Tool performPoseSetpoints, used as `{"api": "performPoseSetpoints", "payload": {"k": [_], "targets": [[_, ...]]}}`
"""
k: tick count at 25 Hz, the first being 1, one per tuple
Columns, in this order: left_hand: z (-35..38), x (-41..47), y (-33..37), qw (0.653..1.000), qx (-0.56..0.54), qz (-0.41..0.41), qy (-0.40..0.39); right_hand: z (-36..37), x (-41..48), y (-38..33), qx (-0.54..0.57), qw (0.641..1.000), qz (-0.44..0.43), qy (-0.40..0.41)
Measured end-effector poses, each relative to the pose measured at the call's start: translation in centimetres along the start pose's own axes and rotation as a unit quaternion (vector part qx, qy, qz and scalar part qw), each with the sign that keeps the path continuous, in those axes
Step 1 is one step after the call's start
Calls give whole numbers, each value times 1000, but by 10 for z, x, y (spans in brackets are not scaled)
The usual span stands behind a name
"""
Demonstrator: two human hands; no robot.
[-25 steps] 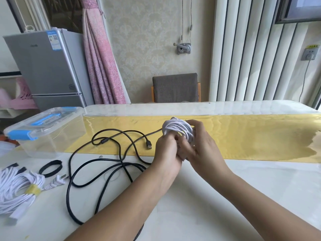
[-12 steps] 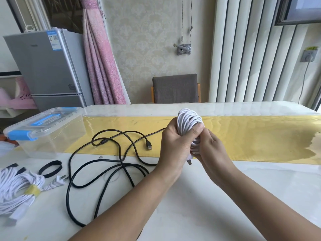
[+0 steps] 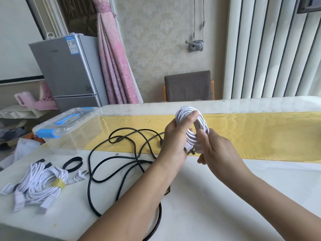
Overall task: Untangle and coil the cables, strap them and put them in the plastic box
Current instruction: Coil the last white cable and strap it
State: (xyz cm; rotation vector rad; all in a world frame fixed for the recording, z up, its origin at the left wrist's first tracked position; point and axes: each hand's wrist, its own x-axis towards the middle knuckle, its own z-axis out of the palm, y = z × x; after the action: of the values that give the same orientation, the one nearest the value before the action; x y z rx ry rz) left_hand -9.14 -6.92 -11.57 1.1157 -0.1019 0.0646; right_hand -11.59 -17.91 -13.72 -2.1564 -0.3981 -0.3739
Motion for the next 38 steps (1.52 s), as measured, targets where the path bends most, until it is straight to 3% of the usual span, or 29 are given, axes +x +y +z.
{"api": "performPoseSetpoints", "payload": {"k": [3, 6, 10, 15, 18, 20, 23, 26, 29, 34, 38], "targets": [[-3, 1, 1, 997, 10, 7, -76, -7, 1, 3, -121, 993, -7, 12], [-11, 2, 8, 996, 15, 12, -86, -9, -1, -7, -150, 989, -5, -1], [-14, 1, 18, 991, 51, 4, -124, -13, -3, -17, -64, 998, -6, -19], [-20, -9, 39, 966, -2, -60, -252, -14, -11, -26, 54, 998, -6, -40], [-19, -12, 52, 965, 22, -69, -251, -15, -14, -37, 158, 984, 11, -83], [-25, -13, 62, 971, 46, -37, -231, -15, -15, -38, 190, 974, 19, -125], [-58, -15, 89, 985, 48, 50, -155, -10, -16, -30, 146, 978, 16, -148], [-118, -22, 123, 992, 77, 103, 15, -6, -14, -24, 137, 979, 32, -148], [-178, -37, 150, 965, 160, 129, 165, 4, -6, -26, 90, 983, 18, -159], [-248, -61, 185, 933, 201, 128, 268, 53, 38, -67, -36, 978, -104, -177], [-270, -70, 188, 936, 179, 106, 282, 132, 71, -121, -84, 929, -269, -240]]}}
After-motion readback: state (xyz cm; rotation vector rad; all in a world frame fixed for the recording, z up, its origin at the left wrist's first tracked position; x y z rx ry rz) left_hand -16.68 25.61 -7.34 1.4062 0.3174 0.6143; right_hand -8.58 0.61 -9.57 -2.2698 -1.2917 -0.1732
